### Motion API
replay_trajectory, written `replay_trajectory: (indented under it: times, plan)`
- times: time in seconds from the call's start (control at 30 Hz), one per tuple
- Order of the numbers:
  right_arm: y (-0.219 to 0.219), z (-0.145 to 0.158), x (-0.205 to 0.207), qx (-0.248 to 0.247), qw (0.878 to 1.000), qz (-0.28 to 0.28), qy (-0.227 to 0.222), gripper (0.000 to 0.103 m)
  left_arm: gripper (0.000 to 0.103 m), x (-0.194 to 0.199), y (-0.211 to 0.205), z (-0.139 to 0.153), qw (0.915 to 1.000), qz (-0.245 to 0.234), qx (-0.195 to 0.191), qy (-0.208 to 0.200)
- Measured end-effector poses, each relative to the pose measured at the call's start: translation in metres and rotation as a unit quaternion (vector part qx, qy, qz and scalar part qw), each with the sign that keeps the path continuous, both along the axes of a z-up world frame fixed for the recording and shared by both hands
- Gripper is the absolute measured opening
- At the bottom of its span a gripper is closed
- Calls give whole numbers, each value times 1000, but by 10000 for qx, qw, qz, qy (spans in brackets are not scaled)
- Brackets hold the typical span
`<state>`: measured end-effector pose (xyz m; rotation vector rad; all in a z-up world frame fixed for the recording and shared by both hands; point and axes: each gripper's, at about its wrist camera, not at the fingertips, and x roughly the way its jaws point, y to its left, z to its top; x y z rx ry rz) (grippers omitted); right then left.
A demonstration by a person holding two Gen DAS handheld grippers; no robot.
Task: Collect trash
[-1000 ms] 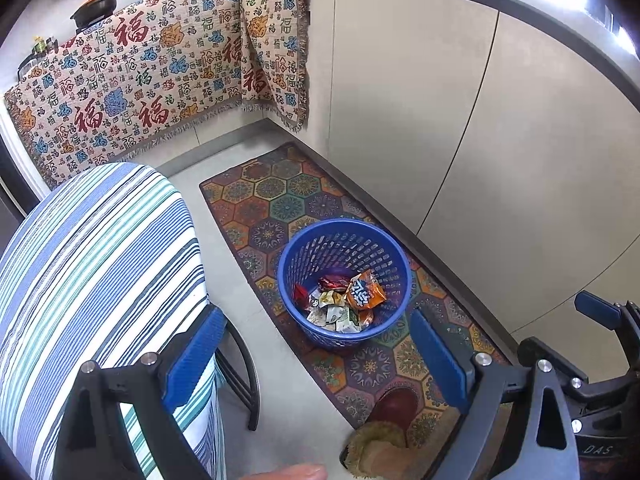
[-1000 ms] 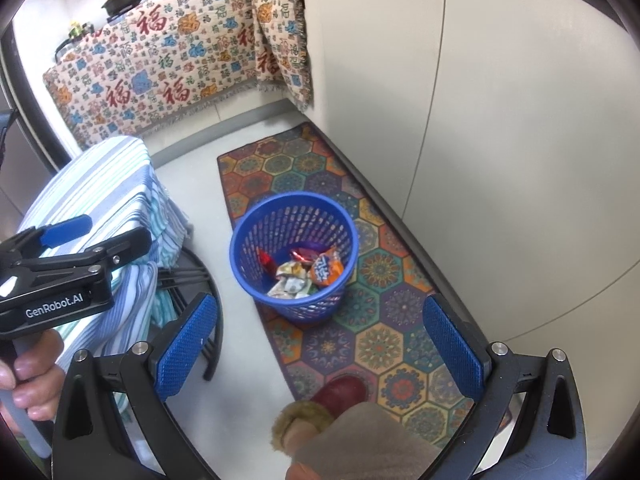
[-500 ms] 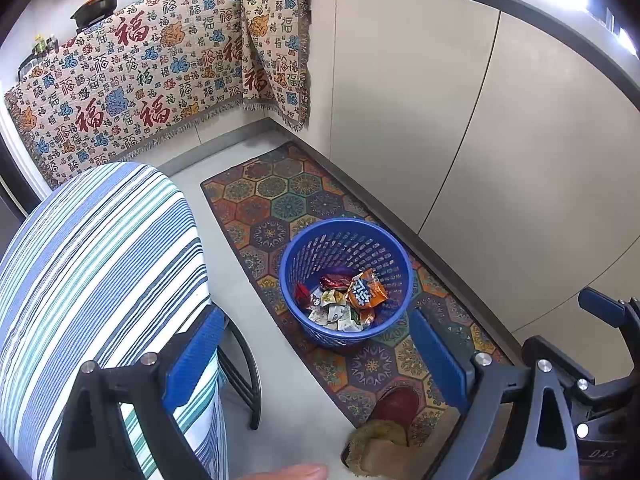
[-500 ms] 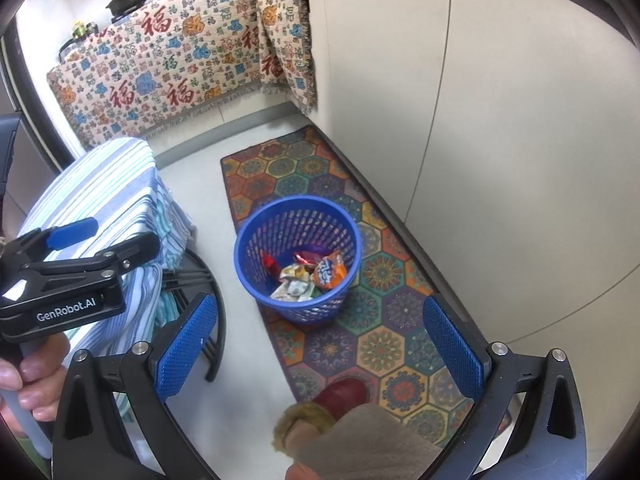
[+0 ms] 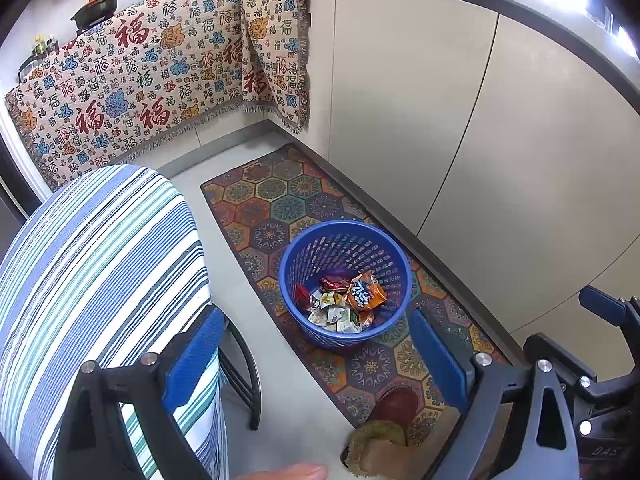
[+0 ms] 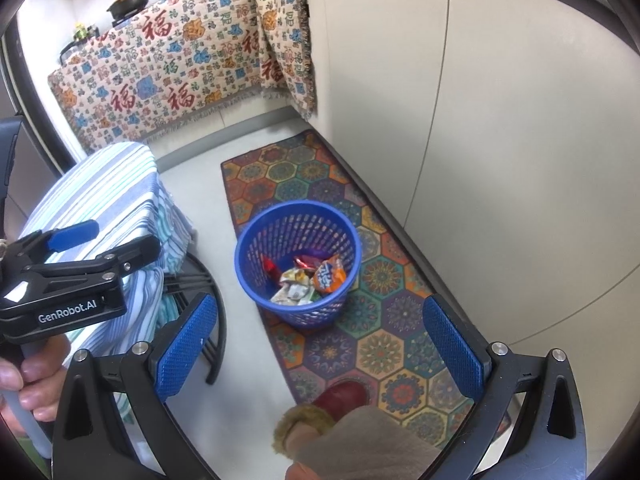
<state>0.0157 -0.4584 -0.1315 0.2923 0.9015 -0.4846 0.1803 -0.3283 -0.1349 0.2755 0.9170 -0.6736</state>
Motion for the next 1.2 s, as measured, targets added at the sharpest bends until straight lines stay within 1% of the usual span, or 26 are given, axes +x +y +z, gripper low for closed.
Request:
replay_trajectory:
  times: [0.83, 0.97, 1.2]
  plan:
    - [-2, 1, 1, -11, 10000, 33, -19, 103, 96, 1, 0, 3, 10000, -33, -24, -11]
    - [-3, 1, 1, 5, 10000, 18, -1, 103, 96, 1, 1, 3, 9999, -59, -149, 56]
    - [-6, -1, 0, 28, 10000, -36, 26, 103, 96, -4, -3, 0, 10000, -5, -43, -85]
